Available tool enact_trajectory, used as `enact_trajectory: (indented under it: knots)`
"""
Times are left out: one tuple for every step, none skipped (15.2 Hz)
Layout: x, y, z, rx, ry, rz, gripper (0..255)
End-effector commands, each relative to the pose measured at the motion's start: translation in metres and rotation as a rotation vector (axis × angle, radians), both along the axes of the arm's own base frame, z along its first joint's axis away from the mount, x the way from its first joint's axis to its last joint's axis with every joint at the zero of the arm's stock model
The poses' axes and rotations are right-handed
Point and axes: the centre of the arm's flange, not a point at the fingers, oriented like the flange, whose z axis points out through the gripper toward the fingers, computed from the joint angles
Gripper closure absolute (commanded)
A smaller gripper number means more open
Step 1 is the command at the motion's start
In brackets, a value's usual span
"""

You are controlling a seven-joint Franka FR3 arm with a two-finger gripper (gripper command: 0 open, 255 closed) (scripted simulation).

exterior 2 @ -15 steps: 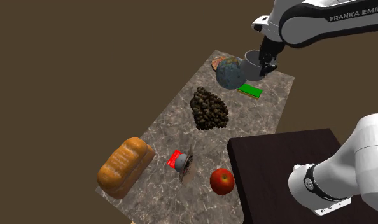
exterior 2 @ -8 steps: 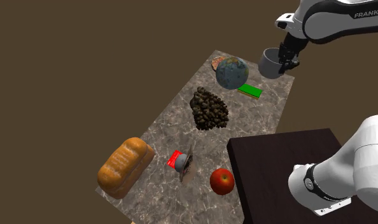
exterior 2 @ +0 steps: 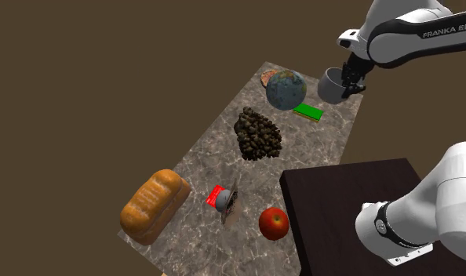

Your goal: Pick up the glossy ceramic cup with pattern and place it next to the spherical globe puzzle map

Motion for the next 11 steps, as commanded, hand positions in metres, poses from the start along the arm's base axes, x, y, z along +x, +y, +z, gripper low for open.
enact_trajectory:
  knots:
    - [0.000,-0.001,-0.010,-0.002,-0.001,0.000,255]
    - [0.000,-0.001,-0.015,-0.002,-0.001,0.000,255]
    - [0.000,-0.001,-0.021,-0.002,-0.001,0.000,255]
    - [0.000,-0.001,-0.026,-0.002,-0.001,0.000,255]
    - [0.000,-0.001,-0.031,-0.002,-0.001,0.000,255]
    - [0.000,-0.001,-0.036,-0.002,-0.001,0.000,255]
    - [0.000,-0.001,-0.042,-0.002,-0.001,0.000,255]
    - [0.000,-0.001,-0.047,-0.002,-0.001,0.000,255]
    - [0.000,-0.001,-0.052,-0.002,-0.001,0.000,255]
    - [0.000,-0.001,-0.058,-0.002,-0.001,0.000,255]
    - [0.000,-0.001,-0.063,-0.002,-0.001,0.000,255]
